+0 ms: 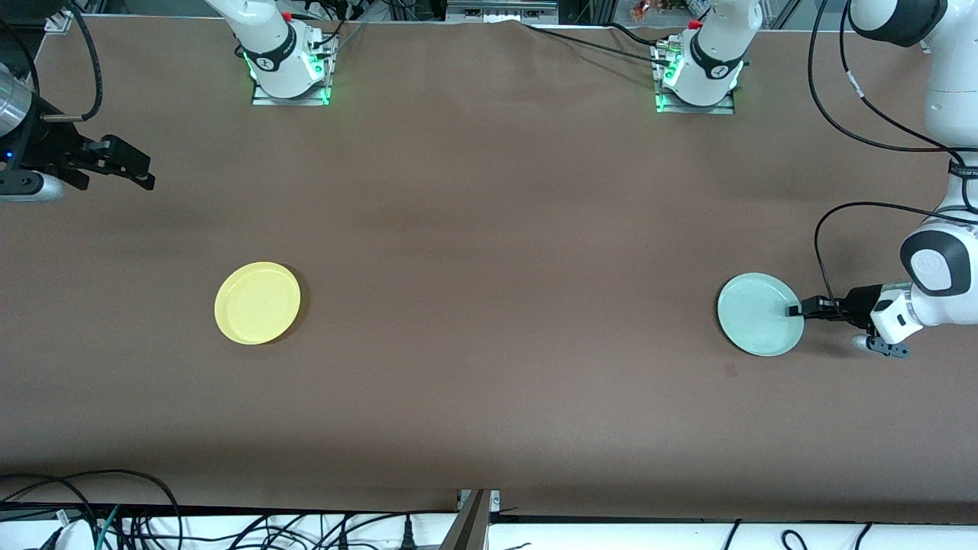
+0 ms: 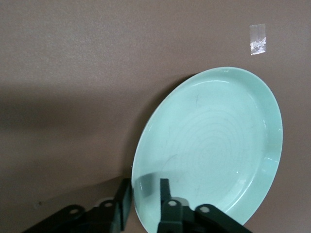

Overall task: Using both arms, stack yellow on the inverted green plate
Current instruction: 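Lower the left gripper and grasp the green plate's rim, then lift the green plate with the left gripper and flip it over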

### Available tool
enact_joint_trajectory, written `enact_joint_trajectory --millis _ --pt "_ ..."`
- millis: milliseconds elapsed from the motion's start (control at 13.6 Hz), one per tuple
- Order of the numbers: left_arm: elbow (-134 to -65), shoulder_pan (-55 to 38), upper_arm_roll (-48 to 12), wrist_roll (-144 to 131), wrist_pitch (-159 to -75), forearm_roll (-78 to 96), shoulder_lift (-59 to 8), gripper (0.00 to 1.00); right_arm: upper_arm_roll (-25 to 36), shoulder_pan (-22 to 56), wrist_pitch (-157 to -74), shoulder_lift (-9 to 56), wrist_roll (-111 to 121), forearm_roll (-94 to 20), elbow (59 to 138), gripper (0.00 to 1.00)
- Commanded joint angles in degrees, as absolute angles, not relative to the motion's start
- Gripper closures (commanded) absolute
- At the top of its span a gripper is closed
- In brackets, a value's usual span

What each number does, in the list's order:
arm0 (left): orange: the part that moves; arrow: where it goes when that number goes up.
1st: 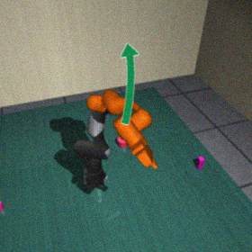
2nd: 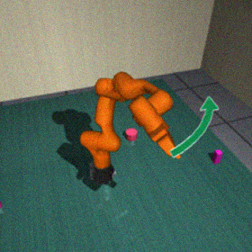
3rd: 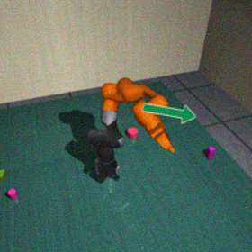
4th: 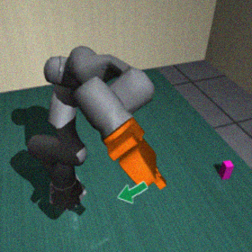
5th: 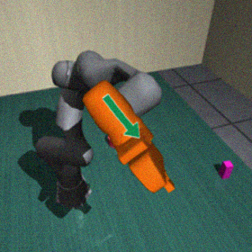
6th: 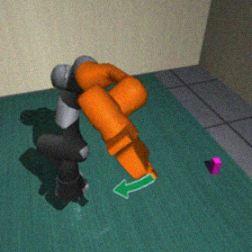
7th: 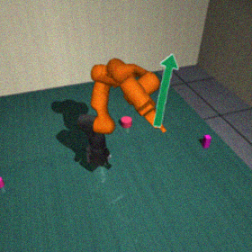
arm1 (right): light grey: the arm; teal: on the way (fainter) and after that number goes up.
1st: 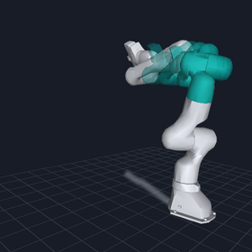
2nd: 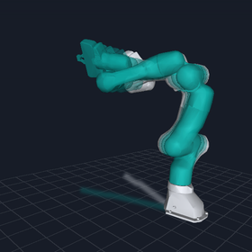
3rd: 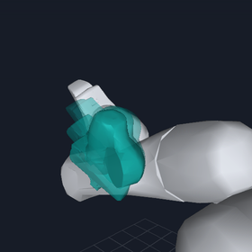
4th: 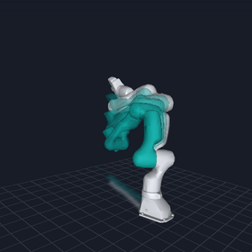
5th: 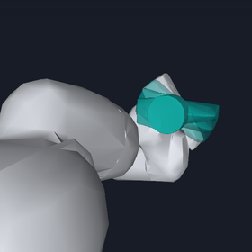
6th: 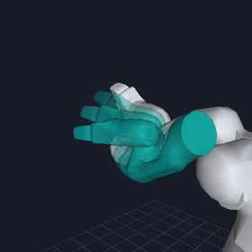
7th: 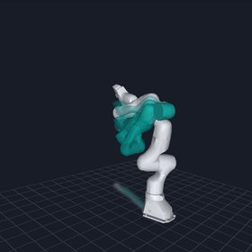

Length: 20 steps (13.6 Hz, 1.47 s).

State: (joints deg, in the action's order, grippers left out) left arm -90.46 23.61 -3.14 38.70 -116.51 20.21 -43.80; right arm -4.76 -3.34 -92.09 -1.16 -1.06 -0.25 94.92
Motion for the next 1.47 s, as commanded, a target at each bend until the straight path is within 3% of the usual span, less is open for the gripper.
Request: enact_joint_trajectory --millis 0,442,736,1031,1399 --pt "-91.1 23.6 -3.2 40.6 -117.4 21.4 -43.4 1.00 -4.7 -3.3 -90.1 -1.3 -1.2 -0.9 94.0 0.00" --pt "-90.6 22.9 -4.7 40.3 -117.3 20.7 -42.5 1.00 -4.7 -3.3 -90.0 -1.3 -1.3 -0.9 94.0 0.00" --pt "-87.6 17.4 -7.4 36.4 -117.2 15.5 -37.9 1.00 -4.7 -3.3 -90.0 -1.3 -1.2 -1.0 94.0 0.00" --pt "-81.5 15.1 -16.9 28.3 -118.5 0.6 -37.3 1.00 -4.7 -3.3 -90.0 -1.3 -1.3 -1.0 94.0 0.00" --pt "-81.1 10.1 -25.6 16.4 -128.3 -23.6 -37.1 1.00 -4.7 -3.3 -90.0 -1.3 -1.1 -1.0 94.0 0.00"
